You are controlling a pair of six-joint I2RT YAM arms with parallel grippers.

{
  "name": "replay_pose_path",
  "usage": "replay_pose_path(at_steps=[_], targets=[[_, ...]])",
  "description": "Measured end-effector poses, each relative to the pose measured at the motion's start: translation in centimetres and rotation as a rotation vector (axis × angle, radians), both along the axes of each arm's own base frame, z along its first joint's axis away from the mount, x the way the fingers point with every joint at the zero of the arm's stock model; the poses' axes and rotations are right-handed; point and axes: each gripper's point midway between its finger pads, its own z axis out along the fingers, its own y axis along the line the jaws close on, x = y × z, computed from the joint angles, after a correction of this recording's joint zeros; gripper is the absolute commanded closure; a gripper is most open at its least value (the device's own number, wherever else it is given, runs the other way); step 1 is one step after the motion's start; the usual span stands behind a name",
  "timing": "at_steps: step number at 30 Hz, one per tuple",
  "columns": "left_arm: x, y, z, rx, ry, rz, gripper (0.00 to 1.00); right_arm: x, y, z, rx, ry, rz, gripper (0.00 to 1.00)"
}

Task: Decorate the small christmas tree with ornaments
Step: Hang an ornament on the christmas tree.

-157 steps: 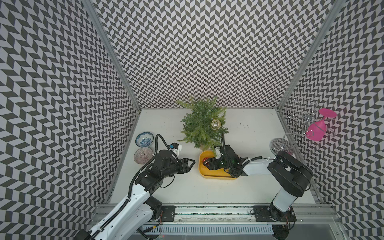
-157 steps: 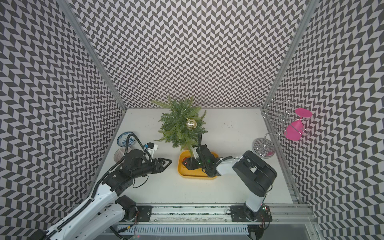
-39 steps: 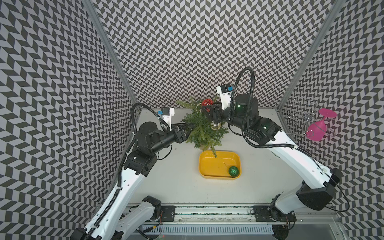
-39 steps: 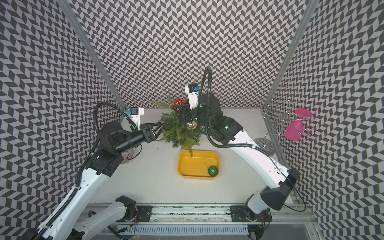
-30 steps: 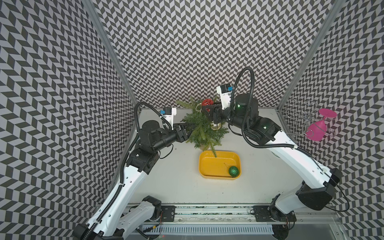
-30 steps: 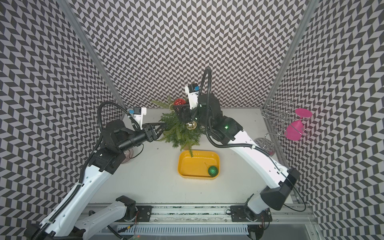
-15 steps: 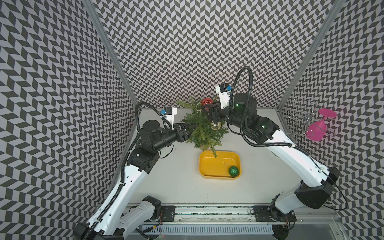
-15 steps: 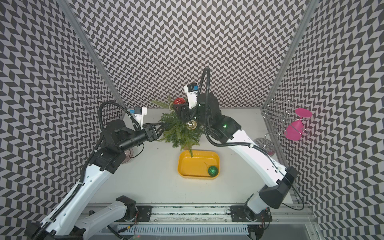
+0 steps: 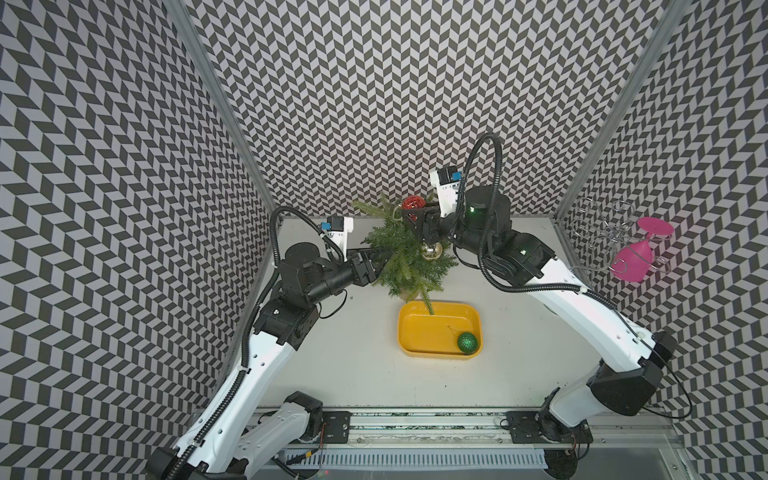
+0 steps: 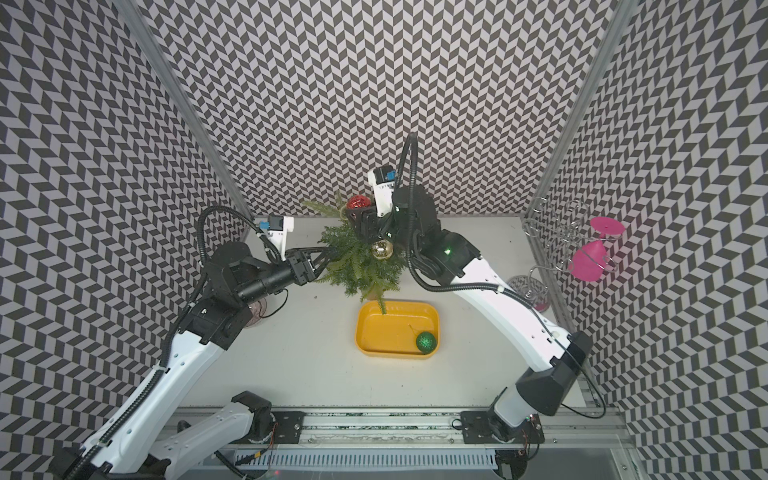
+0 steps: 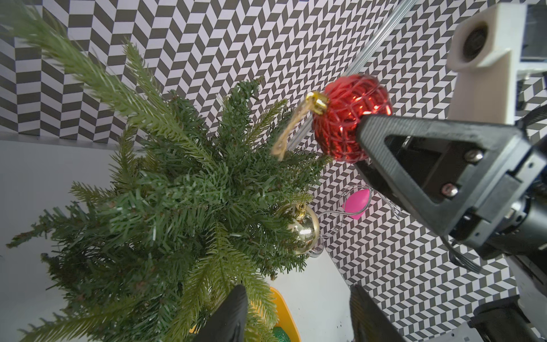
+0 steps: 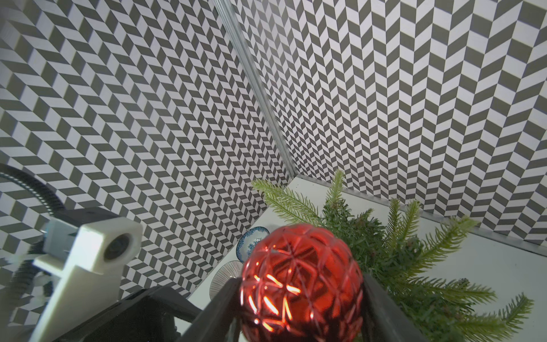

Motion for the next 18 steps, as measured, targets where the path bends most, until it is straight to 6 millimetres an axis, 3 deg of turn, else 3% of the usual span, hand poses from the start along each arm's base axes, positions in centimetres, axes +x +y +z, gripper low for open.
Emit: replay_pose_path(at_steps=[8,18], targets=[[0.0,0.0,-0.2,-0.001,0.003,0.0,0.42,-0.4,-0.4,-2.3,-0.03,0.039,0.001,0.39],[-0.1,0.0,-0.2,-0.004,0.002,0.0,0.42,-2.4,-1.8,0.1,0.016,0.003,0.021,0.39]])
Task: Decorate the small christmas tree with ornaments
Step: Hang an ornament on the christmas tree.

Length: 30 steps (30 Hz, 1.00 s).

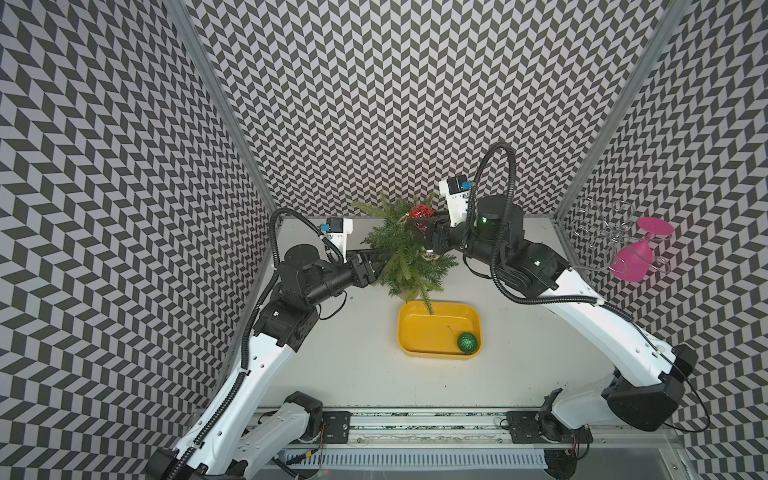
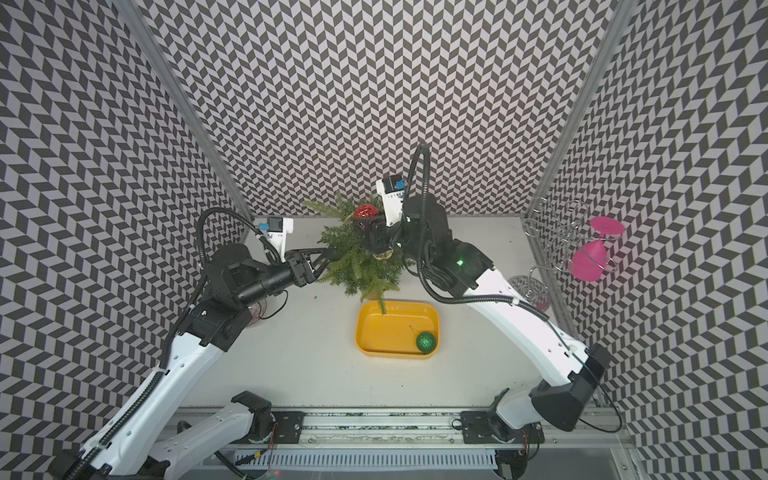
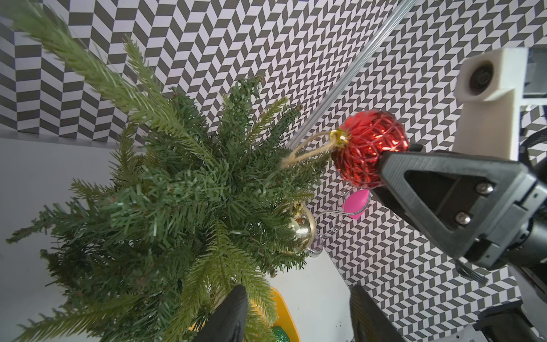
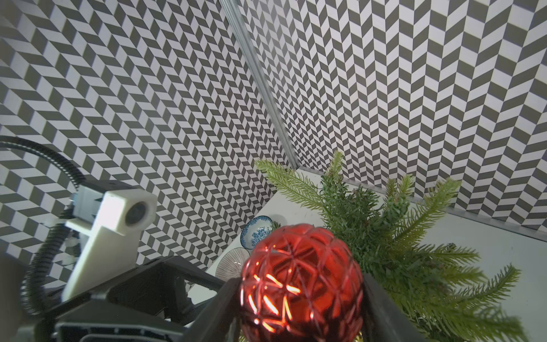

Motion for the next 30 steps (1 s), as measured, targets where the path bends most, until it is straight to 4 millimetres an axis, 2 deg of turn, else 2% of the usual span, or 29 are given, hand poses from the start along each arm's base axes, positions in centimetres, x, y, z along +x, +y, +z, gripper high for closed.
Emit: replay_pose_path(at_steps=[4,18,30], targets=[[0.0,0.0,0.0,0.0,0.0,0.0,0.42,-0.3,0.0,0.2,0.005,-0.001,0.015,0.39],[0.0,0.0,-0.3,0.002,0.006,0.0,0.42,-1.1,0.9,-1.6,-0.026,0.037,0.058,0.39],[-0.1,0.0,-0.2,0.001,0.002,0.0,0.42,-2.3,0.9,-4.4,-0.067,0.085,0.086,0.39]])
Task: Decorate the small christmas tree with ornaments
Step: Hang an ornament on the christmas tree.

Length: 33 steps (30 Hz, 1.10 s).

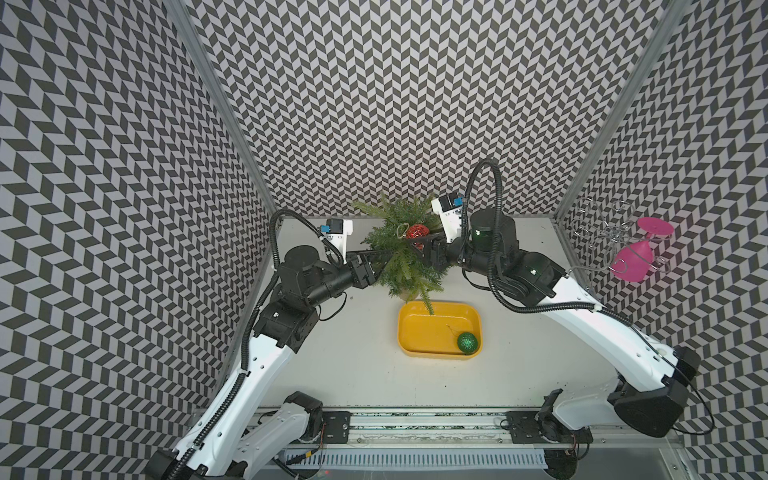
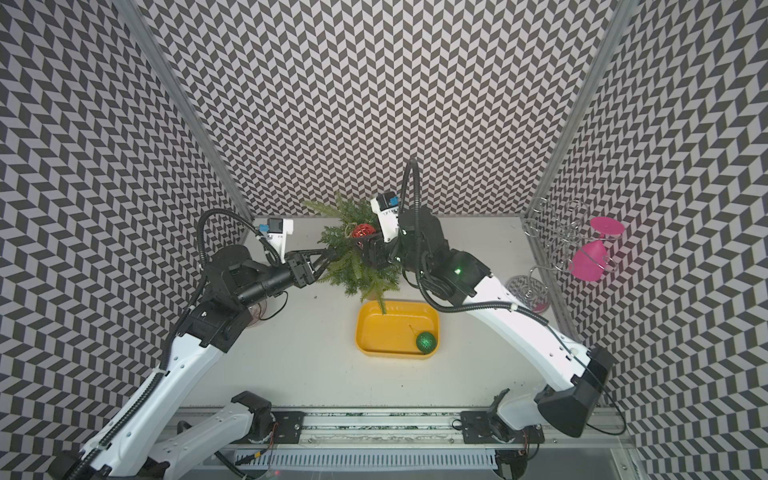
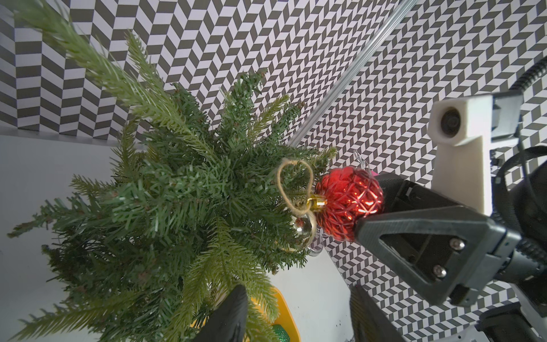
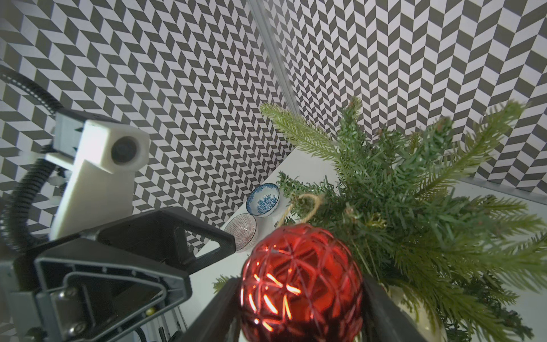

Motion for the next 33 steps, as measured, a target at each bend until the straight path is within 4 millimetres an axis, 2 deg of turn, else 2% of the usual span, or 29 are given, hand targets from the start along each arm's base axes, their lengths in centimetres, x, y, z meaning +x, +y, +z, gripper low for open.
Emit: replay_pose_path(at_steps=[5,14,33], targets=[[0.0,0.0,0.1,-0.001,-0.002,0.0,0.42,-0.7,-0.2,-0.7,-0.004,0.01,0.013,0.39],[0.0,0.0,0.1,-0.004,-0.003,0.0,0.42,-1.5,0.2,-3.6,-0.018,0.075,0.04,0.39],[-0.1,-0.1,0.1,-0.004,-0.003,-0.006,0.42,-2.5,1.0,-4.4,0.015,0.116,0.091,0.35]])
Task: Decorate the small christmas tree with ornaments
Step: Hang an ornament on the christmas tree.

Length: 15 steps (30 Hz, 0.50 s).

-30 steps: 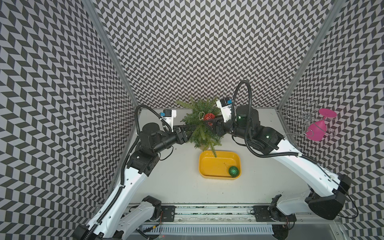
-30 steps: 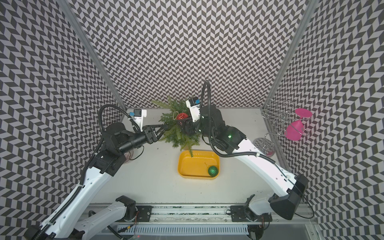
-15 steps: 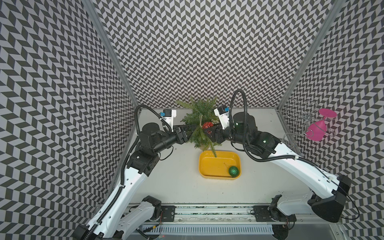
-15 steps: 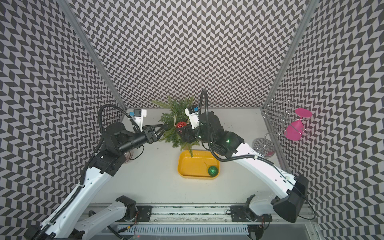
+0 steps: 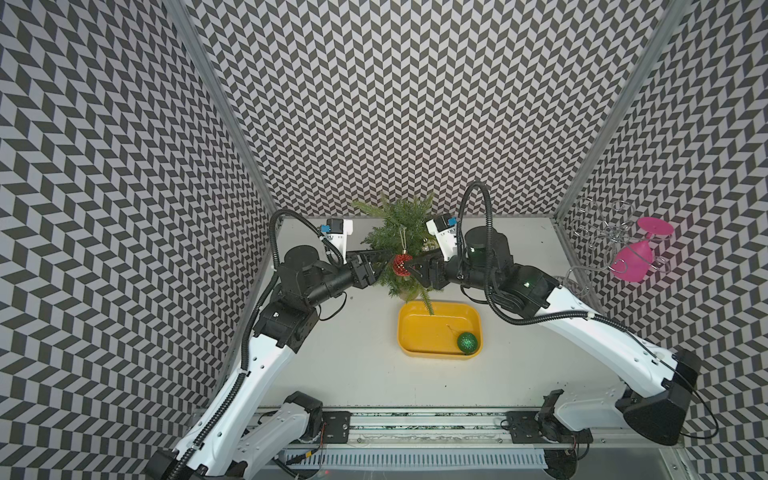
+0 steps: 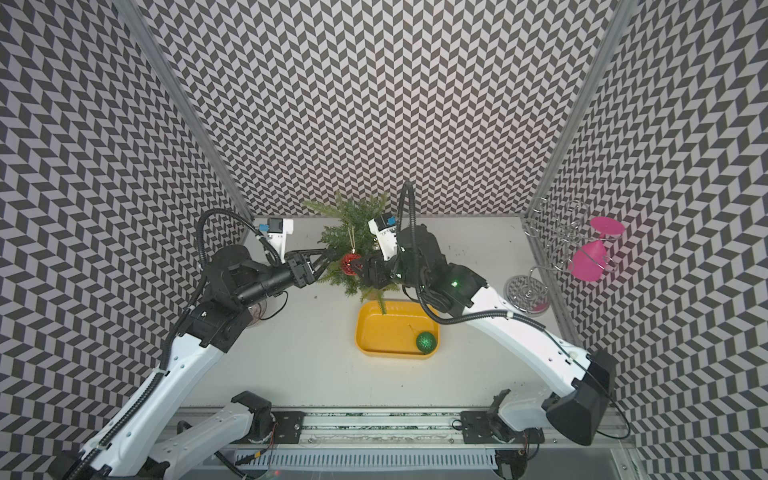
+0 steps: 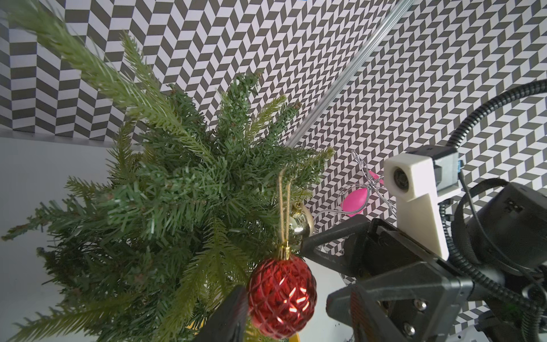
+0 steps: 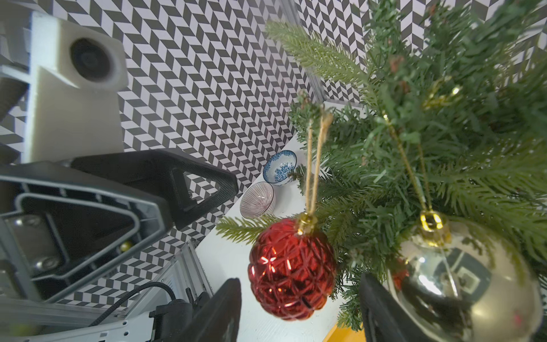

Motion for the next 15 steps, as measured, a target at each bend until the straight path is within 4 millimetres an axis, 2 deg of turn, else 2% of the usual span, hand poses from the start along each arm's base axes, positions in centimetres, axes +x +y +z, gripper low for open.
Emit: replay_pose_path(at_steps=[15], targets=[[-0.3,0.1,-0.7,0.008,0.006,0.0,0.42,-1.7,-0.8,1.2,0.033,-0.014,0.039,0.34]])
